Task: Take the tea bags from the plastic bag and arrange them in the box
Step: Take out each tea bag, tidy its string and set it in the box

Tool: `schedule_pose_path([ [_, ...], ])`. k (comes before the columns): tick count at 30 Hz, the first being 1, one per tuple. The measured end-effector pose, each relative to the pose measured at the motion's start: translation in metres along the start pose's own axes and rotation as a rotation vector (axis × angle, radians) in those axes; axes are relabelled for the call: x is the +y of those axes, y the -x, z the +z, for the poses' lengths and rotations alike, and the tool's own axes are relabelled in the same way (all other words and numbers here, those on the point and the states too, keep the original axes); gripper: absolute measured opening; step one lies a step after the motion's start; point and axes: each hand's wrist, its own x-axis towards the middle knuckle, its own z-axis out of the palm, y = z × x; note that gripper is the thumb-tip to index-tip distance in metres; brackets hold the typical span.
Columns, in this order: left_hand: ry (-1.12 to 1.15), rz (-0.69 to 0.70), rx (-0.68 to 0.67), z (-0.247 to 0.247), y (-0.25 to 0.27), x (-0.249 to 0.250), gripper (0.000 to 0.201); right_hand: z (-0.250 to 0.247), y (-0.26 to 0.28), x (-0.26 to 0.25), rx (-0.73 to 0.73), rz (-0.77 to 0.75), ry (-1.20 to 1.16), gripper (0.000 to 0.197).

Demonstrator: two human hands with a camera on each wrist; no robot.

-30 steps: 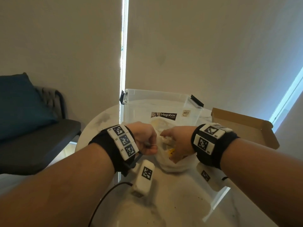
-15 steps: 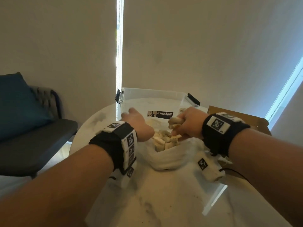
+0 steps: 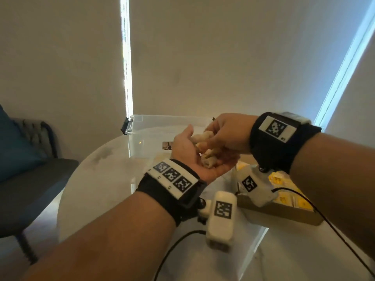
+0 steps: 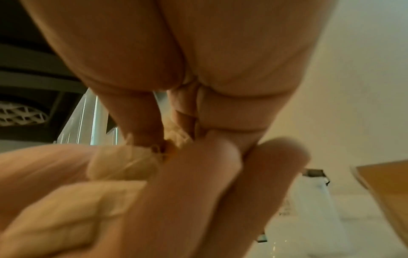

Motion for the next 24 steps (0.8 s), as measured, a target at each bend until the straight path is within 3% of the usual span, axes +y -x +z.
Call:
schedule_pose_path([
  [9, -0.088, -0.040, 0.035, 0.016, -0.022, -0.043, 0.061, -0.019, 0.023, 0.038, 0.190, 0.039, 0.420, 0.027],
  [16, -0.107, -0.001, 0.077, 0.024, -0.043, -0.065, 0.059, -0.037, 0.038, 0.070, 0.386, -0.030, 0.231, 0.021],
  [19, -0.099, -0.029, 0.072, 0.025, -0.049, -0.069, 0.061, -0.040, 0.047, 0.075, 0.315, -0.090, 0.255, 0.012],
  [24, -0.096, -0.062, 0.115, 0.023, -0.058, -0.071, 0.060, -0.038, 0.053, 0.078, 0.152, -0.082, 0.324, 0.028],
])
